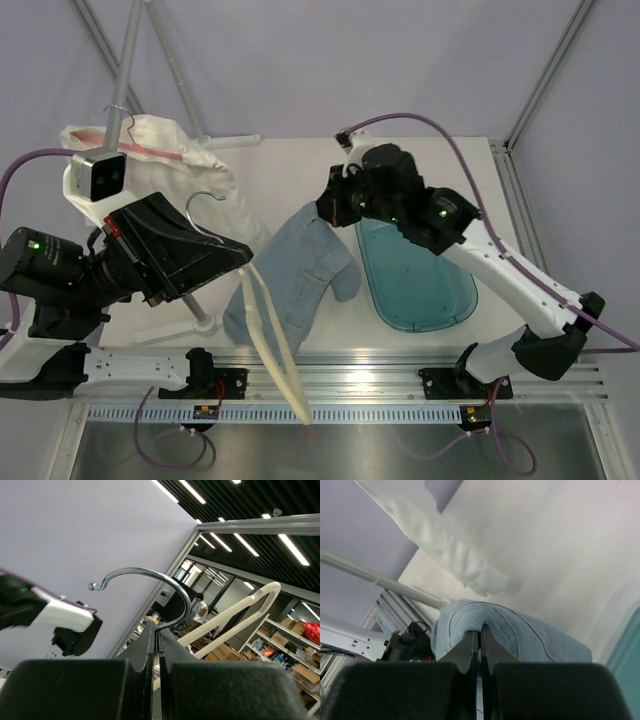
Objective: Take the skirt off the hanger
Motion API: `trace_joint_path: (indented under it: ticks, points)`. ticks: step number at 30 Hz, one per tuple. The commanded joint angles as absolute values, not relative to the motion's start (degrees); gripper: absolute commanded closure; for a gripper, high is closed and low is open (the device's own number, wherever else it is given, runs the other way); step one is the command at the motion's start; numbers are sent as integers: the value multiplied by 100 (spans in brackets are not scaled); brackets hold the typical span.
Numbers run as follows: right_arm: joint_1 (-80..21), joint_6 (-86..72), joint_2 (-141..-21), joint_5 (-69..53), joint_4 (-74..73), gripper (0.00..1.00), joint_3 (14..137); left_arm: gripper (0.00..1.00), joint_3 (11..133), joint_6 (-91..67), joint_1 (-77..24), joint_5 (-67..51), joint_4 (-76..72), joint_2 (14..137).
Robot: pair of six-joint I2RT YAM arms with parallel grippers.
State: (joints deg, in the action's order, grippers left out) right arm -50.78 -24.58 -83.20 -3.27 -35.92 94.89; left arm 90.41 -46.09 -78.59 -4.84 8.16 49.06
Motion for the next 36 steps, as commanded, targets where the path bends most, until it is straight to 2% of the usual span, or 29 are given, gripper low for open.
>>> trace_joint_path:
  ticks: [1,7,13,18,22,28,36]
  points:
    - [-4878,-1776,-7481,-35,-3611,100,10639,100,8904,-4395,-7884,-97,1133,4563]
    - [-4834,-1161,-7628,333,-4718,100,12722,100,8332,-4316,-7884,281,1590,4236]
    - [-4834,-607,-7585,983,-5133,100,13491,100,8165,-4307,-7884,351,2153,4456]
    - [-4772,-466,-7234,1300,-5054,100,12702,100,8095,-4307,-7884,352,2259,4640]
    - [-4676,-536,-6471,1581,-4624,100,11088,100,8016,-4315,-7884,308,2224,4685]
    - [-4421,-764,-5652,1801,-4193,100,9451,100,7945,-4315,-7884,351,2241,4685]
    - [-4307,-835,-5345,3434,-4895,100,9299,100,7858,-4386,-7875,334,2268,4667]
